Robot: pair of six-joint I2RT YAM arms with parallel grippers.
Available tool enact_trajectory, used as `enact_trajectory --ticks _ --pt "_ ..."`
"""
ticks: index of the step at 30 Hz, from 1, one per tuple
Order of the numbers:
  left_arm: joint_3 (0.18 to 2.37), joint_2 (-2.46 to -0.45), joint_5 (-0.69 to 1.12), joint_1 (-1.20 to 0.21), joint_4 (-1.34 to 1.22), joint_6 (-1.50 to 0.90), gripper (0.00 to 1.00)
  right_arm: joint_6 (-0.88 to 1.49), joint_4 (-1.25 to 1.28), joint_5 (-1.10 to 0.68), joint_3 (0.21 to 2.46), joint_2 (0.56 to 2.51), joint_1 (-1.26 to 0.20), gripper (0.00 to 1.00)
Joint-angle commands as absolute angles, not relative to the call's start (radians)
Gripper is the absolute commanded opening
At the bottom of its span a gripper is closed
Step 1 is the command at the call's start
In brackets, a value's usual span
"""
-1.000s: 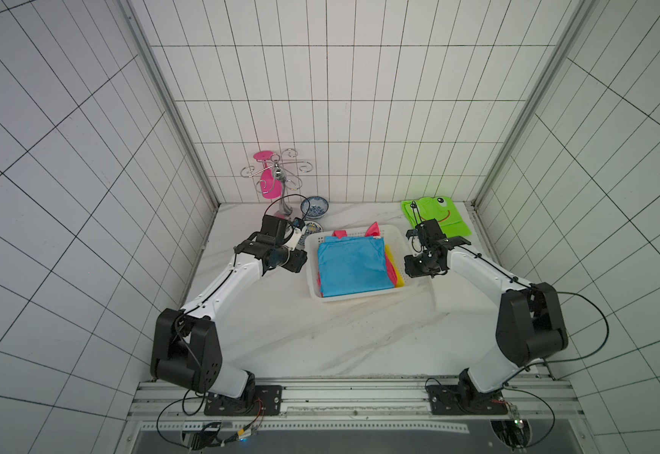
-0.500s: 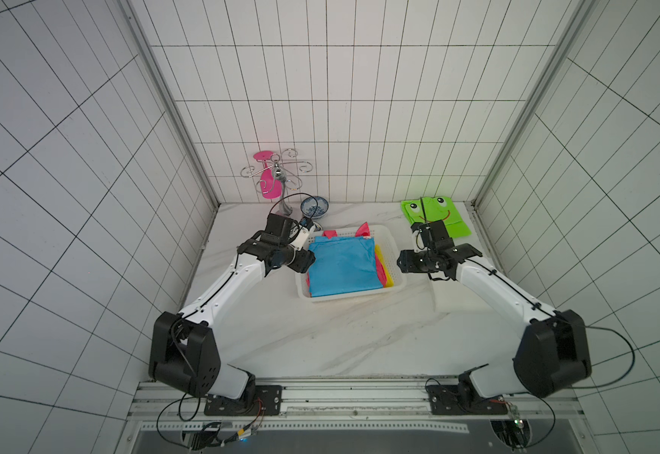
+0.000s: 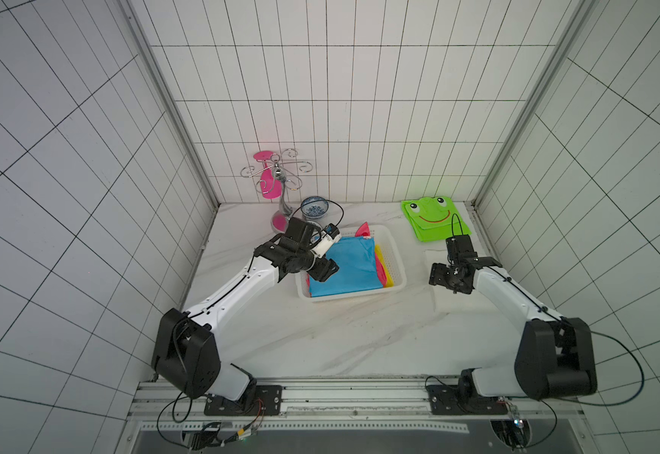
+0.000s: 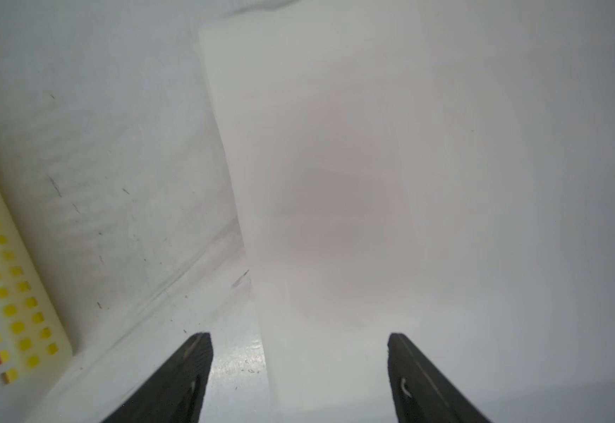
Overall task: Put the folded raincoat in the basket
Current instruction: Adjust the basket at the center of the board, then adjust the raincoat at the center of the board, then adjust the basket at the center of the board.
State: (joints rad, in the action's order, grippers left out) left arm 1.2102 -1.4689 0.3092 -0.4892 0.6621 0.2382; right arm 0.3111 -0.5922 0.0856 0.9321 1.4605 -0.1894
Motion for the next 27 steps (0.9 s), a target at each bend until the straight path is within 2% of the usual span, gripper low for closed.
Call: enact_trajectory --ticks 1,9,12,17,21,22,23,27 --pt "1.197 -1.462 0.326 -0.492 0.639 0.253 0.66 0.267 -0.620 0.058 0.991 1.535 -0.192 0.78" --pt "1.193 -1.462 0.337 -0.493 0.646 0.258 0.66 0.235 -0.611 0.132 1.185 1.733 -0.194 0.67" --pt "1.184 -1.462 0.340 -0.494 0.657 0.266 0.66 0.232 -0.628 0.142 1.192 1.780 -0.202 0.65" --pt "1.134 -1.468 0.287 -0.574 0.688 0.422 0.67 0.250 -0.611 0.128 1.103 1.787 -0.210 0.59" --pt "1.105 -1.484 0.187 -0.677 0.672 0.520 0.72 0.265 -0.626 0.116 1.025 1.760 -0.231 0.49" --pt "1.104 -1.493 0.170 -0.691 0.661 0.531 0.73 0.272 -0.628 0.107 1.017 1.751 -0.233 0.42" --pt "1.104 -1.505 0.150 -0.707 0.649 0.544 0.73 0.276 -0.658 0.087 1.022 1.734 -0.234 0.41" --pt "1.112 -1.567 0.073 -0.738 0.598 0.570 0.72 0.297 -0.698 0.028 1.014 1.658 -0.241 0.38"
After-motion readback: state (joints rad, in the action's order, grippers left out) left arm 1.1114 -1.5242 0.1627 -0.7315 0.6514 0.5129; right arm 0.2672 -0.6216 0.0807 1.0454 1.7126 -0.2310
